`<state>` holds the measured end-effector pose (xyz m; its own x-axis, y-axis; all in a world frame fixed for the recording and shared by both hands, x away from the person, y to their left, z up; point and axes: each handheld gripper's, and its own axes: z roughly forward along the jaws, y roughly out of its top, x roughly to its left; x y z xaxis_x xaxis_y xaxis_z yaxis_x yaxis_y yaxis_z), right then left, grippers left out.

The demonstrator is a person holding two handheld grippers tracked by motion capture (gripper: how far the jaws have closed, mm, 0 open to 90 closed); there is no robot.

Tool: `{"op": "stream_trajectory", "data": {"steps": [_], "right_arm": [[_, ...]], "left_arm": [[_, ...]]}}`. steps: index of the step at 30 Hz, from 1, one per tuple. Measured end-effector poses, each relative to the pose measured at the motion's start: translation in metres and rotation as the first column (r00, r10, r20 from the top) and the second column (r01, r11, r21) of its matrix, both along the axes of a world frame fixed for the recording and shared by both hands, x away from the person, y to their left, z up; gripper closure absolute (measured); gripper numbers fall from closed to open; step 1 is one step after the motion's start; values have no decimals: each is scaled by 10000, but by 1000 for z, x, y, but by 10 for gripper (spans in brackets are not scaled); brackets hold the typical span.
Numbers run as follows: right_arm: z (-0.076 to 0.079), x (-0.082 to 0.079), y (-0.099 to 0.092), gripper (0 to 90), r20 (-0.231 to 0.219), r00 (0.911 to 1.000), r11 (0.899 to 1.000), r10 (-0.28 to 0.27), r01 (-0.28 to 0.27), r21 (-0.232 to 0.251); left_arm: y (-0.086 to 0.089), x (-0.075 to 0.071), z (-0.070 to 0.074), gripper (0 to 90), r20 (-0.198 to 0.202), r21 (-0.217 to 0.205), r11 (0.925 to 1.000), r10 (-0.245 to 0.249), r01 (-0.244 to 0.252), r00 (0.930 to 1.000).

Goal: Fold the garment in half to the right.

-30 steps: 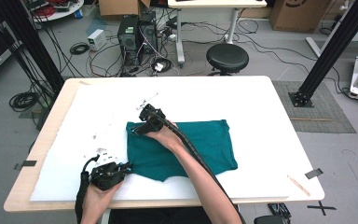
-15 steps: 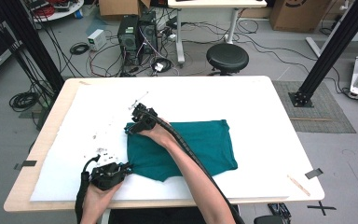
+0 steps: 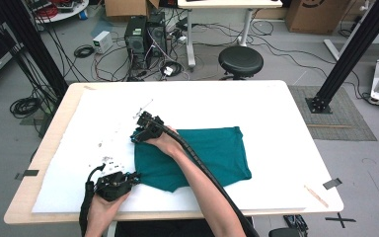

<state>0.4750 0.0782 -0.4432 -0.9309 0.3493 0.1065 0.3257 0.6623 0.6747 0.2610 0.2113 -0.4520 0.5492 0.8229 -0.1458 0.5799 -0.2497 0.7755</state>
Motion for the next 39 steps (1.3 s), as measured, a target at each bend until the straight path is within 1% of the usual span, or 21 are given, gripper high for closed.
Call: {"op": "stream_trajectory", "data": {"steps": [3, 5, 8, 11, 13, 15, 16, 17, 21, 24, 26, 28, 29, 33, 36, 39], "right_arm": [[0, -1, 0, 670, 74, 9999, 9999, 152, -152, -2], [0, -1, 1, 710, 69, 9997, 9997, 241, -241, 22], [0, -1, 1, 775, -110, 9996, 9996, 273, -272, 104], [0, -1, 0, 818, -231, 9994, 9996, 264, -261, 145], [1, -1, 0, 832, -217, 9994, 9996, 261, -259, 118], [3, -2, 0, 841, -116, 9996, 9997, 262, -262, 26], [4, -3, 0, 843, -51, 9998, 9998, 209, -209, -25], [6, -4, 0, 844, -30, 9998, 9998, 172, -172, -63], [15, -7, -1, 845, 142, 9998, 9998, 171, -172, 57], [22, -9, -1, 845, 258, 9995, 9994, 159, -166, 288], [27, -10, -2, 845, 203, 9997, 9981, 110, -122, 601], [31, -10, -2, 844, 162, 9998, 9967, 105, -118, 804], [33, -10, -1, 844, 164, 9998, 9949, 101, -117, 999], [41, -11, 4, 844, 163, 9998, 9914, 151, -171, 1298], [50, -14, 12, 844, 344, 9991, 9887, 238, -286, 1472], [57, -16, 18, 844, 414, 9986, 9854, 344, -408, 1656]], "left_arm": [[0, 0, 0, 821, -1, 6, 10000, -6, 6, 10000], [0, 0, 0, 821, 70, 61, 10000, 10, -10, 10000], [-1, -1, 0, 822, 94, 149, 9999, -30, 29, 10000], [0, -1, 0, 822, 88, 114, 9999, -17, 16, 10000], [-1, -1, 0, 822, 137, 121, 9999, 18, -19, 9999], [-1, -2, 1, 823, 189, 184, 9998, 10, -13, 9998], [-1, -3, 1, 823, 288, 153, 9999, 39, -43, 9996], [0, -3, 2, 823, 259, 100, 9999, -56, 53, 9996], [7, -5, 7, 824, 271, -308, 9994, -140, 148, 9995], [11, -8, 15, 823, 428, -416, 9989, -194, 212, 9989], [15, -9, 20, 823, 553, -498, 9986, -144, 171, 9984], [21, -11, 26, 824, 625, -540, 9984, -115, 149, 9980], [24, -12, 28, 823, 673, -566, 9983, -86, 124, 9977], [35, -16, 37, 823, 804, -677, 9977, -6, 61, 9968], [45, -19, 44, 823, 930, -714, 9974, 44, 23, 9957], [55, -24, 52, 824, 1039, -822, 9966, 84, 1, 9945]]}}
